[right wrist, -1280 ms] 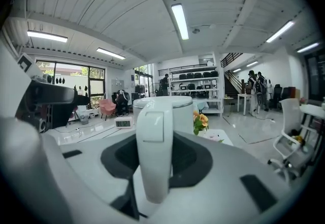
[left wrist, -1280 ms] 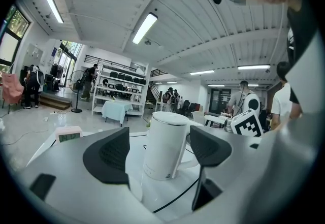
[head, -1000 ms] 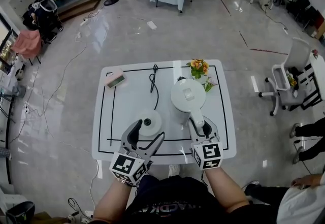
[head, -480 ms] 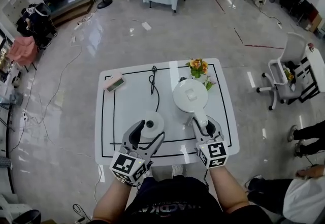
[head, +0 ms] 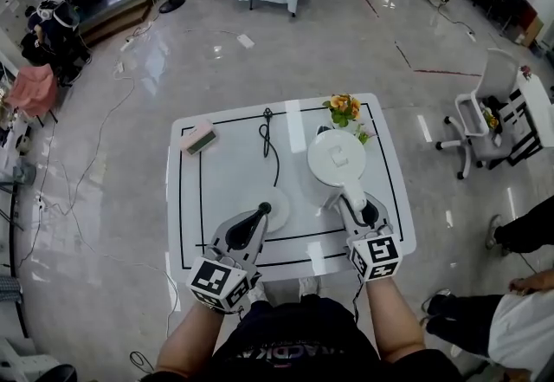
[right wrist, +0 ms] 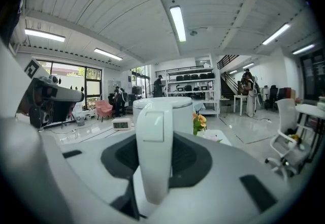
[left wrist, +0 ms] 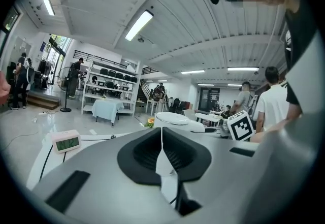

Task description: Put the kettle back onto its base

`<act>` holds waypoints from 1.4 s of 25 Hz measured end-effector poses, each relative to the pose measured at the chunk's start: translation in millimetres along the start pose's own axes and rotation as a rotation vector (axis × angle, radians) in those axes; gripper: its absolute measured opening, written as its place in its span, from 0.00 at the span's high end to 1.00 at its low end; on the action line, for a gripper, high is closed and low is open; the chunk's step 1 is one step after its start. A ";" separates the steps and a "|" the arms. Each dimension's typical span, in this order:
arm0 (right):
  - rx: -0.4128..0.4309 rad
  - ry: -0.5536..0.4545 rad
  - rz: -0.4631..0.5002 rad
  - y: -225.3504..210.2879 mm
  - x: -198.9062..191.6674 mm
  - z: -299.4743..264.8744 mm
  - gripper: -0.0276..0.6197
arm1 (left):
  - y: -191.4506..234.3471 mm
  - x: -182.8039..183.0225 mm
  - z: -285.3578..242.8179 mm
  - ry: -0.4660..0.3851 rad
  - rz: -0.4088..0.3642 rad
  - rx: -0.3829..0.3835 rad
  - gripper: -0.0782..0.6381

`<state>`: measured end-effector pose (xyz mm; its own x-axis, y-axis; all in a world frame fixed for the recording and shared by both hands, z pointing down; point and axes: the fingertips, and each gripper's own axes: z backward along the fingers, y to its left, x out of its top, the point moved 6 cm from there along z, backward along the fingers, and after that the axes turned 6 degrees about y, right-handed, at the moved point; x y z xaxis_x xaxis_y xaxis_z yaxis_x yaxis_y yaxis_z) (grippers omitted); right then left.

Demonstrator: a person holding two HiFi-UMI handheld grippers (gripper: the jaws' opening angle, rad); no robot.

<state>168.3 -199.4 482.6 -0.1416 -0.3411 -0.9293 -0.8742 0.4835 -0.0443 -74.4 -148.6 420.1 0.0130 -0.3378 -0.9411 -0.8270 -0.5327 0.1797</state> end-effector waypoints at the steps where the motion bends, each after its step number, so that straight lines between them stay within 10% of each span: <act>1: -0.003 0.000 -0.001 0.4 0.1 -0.5 0.76 | 2.3 0.2 1.6 -0.002 0.001 0.002 0.88; 35: 0.052 -0.164 -0.003 101.4 82.5 -19.9 0.77 | 59.3 -8.1 90.5 -0.045 0.036 0.014 0.88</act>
<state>58.8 -194.5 408.8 -0.0575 -0.2083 -0.9764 -0.8488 0.5250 -0.0620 -174.4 -107.2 412.5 -0.0422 -0.3212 -0.9461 -0.8341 -0.5099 0.2103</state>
